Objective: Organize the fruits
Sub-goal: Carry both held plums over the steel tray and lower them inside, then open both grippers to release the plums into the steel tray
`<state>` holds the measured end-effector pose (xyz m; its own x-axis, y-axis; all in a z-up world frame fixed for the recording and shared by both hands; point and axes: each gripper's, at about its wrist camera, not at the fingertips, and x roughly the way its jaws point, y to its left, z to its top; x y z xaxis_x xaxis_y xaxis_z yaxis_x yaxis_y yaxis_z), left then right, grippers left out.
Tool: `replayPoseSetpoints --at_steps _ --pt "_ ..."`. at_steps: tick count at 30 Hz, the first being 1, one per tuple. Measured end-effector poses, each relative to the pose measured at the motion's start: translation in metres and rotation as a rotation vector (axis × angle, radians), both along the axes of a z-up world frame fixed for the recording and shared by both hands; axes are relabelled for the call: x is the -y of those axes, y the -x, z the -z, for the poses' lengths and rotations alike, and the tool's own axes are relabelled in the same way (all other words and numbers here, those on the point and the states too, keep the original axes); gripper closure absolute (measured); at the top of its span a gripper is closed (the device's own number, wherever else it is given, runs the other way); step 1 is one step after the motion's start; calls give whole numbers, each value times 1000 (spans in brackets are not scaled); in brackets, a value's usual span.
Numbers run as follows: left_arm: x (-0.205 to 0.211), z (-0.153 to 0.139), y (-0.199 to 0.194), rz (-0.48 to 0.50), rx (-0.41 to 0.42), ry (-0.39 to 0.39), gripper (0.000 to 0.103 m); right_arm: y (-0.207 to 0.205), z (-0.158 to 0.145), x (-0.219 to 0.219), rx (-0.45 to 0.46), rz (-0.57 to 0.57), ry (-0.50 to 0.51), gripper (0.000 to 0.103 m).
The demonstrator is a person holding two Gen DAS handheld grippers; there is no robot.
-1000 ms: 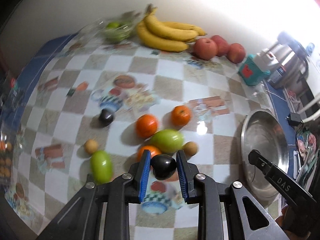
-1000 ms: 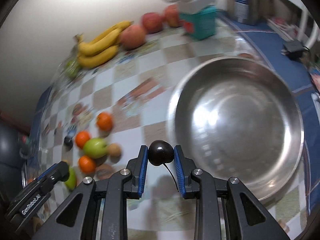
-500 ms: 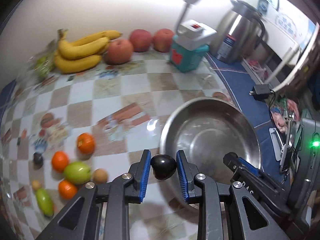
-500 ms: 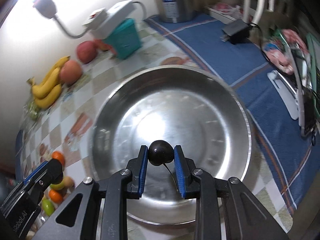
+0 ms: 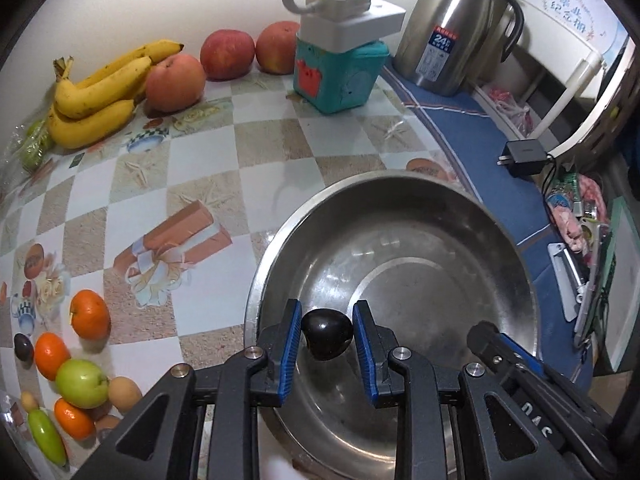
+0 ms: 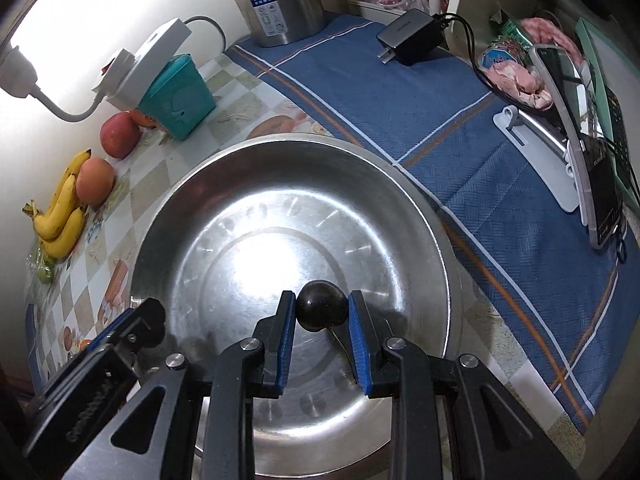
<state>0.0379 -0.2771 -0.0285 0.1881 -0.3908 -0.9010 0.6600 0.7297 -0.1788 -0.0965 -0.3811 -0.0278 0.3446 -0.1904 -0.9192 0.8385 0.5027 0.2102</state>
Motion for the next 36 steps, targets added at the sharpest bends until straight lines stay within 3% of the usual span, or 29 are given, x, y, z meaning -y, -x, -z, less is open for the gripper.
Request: replayPoseSetpoints --at_steps 26,29,31,36 --pt "-22 9 -26 -109 -44 -17 74 -15 16 -2 -29 -55 -31 75" --pt "-21 9 -25 -104 -58 -11 66 -17 17 -3 -42 -61 -37 75" --pt "-20 7 -23 -95 -68 -3 53 -17 17 -2 -51 -61 -42 75" --pt "-15 -1 -16 -69 -50 0 44 -21 15 -2 -62 -75 -39 67"
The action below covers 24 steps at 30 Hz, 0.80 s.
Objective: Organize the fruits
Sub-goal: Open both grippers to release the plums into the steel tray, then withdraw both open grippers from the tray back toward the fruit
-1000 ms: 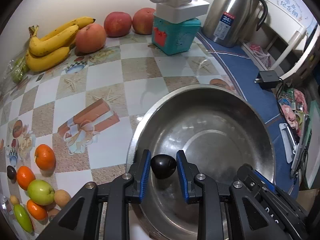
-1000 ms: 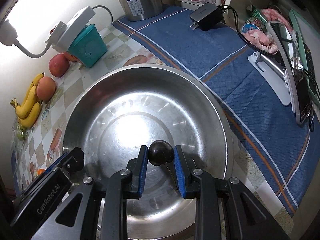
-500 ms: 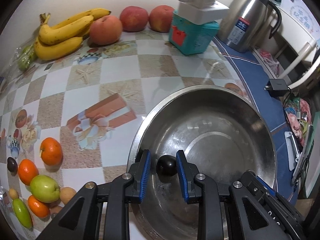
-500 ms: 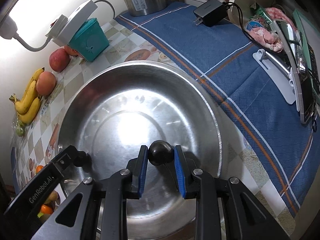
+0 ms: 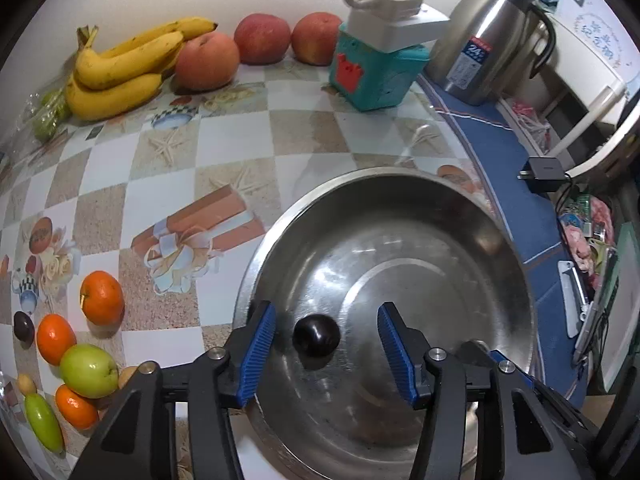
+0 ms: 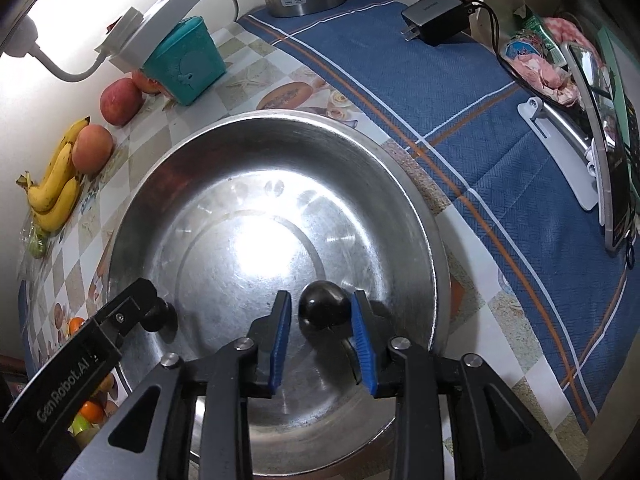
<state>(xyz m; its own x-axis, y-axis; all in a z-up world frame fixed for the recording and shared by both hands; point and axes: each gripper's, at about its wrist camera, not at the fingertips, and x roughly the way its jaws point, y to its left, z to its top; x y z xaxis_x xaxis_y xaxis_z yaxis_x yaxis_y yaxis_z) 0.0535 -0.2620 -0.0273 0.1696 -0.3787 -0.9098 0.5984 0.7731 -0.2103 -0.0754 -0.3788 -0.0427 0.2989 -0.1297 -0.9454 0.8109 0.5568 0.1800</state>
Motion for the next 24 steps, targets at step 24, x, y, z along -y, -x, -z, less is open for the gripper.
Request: replayPoseSetpoints --at_steps 24 --pt "-77 -30 -33 -243 30 -190 2 -24 -29 -42 -25 -210 46 34"
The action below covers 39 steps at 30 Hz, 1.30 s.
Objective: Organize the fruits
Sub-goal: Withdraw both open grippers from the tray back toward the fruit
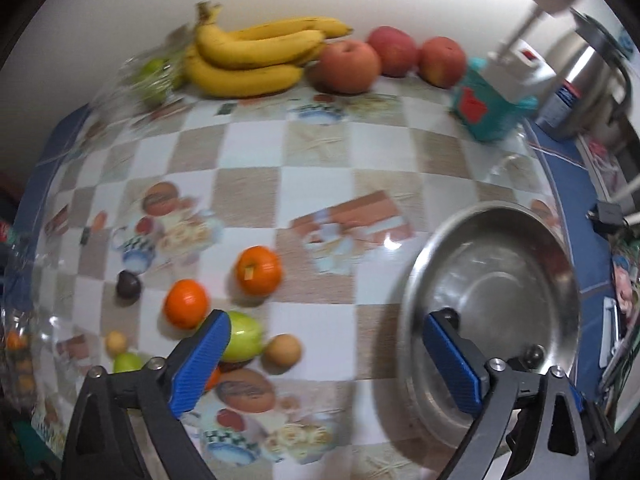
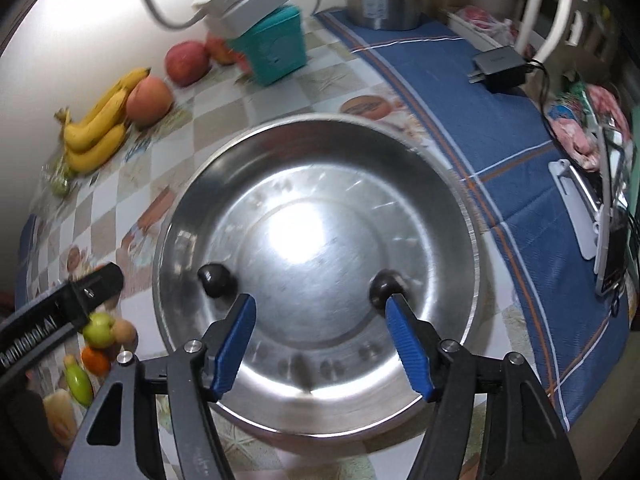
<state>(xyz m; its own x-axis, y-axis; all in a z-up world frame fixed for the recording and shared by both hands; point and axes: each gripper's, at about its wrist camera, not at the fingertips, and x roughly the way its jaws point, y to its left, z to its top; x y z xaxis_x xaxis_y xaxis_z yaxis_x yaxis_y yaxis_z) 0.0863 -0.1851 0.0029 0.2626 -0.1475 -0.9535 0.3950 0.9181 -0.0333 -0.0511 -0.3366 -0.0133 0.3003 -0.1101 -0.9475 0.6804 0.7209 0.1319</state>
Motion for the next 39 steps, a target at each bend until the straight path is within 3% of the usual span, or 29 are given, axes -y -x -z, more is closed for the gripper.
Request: replayPoseSetpoints --at_steps 9,12,16,23,25,31,39 --pt "-44 7 -16 -99 19 -96 0 -8 5 -14 -4 -49 -24 34" --pt "-59 17 -20 -144 6 -121 0 -12 8 -18 -3 -74 -22 13" --pt "-75 30 -22 -189 4 -160 0 -19 13 -25 -2 -111 -34 12" --pt "-94 36 -28 -251 -5 -133 0 -26 12 -32 -5 -142 9 10" --pt "-103 32 -30 -279 12 -133 0 -26 12 -33 -15 -136 20 0" --pt "-134 22 -28 -351 91 -178 0 -30 9 -40 0 -147 29 0" --pt "-184 23 -20 -380 135 -244 0 -43 0 -76 10 -224 61 0"
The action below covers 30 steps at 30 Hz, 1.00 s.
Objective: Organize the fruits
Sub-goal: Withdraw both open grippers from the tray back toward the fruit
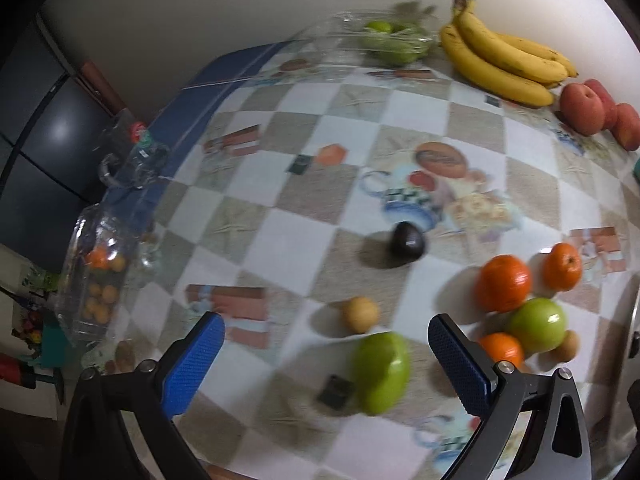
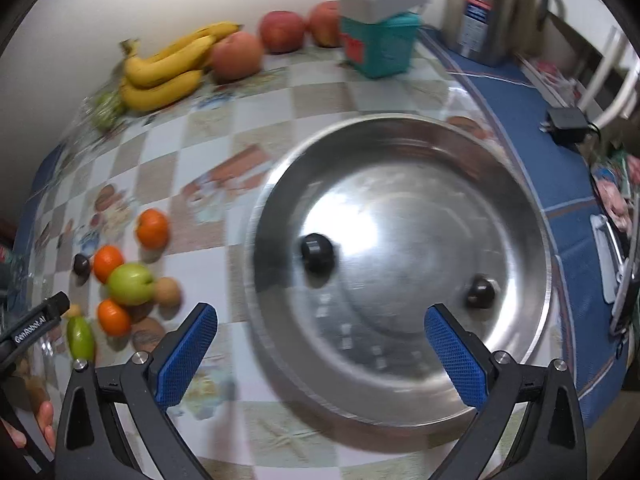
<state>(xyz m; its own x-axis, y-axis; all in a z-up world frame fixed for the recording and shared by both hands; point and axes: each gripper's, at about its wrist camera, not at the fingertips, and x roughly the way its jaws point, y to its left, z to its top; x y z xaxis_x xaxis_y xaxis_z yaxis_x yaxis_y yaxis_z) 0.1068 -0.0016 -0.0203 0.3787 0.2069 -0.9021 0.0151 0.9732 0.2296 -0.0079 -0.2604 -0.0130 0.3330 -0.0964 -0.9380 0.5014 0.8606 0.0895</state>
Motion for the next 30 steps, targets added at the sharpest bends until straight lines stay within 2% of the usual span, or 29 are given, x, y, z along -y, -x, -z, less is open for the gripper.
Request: replayPoseSetpoints --at_steps 4,7,11,15,20,22,27,30 --pt "-23 -2 4 -19 -6 8 0 -9 2 -29 6 -81 -42 0" --pt "-37 -5 7 -48 -10 48 0 -14 5 -49 9 -118 -92 0" --pt "-48 -8 10 -64 -14 81 0 -20 7 -76 -6 -172 -63 0" --pt "-57 -10 10 -74 -9 106 0 -24 9 -94 -1 -218 -83 0" --pt "-71 -19 11 -128 34 88 0 -27 5 -105 29 -226 -87 0" --pt "-74 -21 11 -128 40 112 0 -30 6 -109 48 -232 -103 0" --pt "-79 -13 8 -120 -4 162 0 -40 8 -117 78 -263 -93 0" --pt "-81 -10 6 -120 -32 227 0 -42 6 -118 106 -284 -124 0"
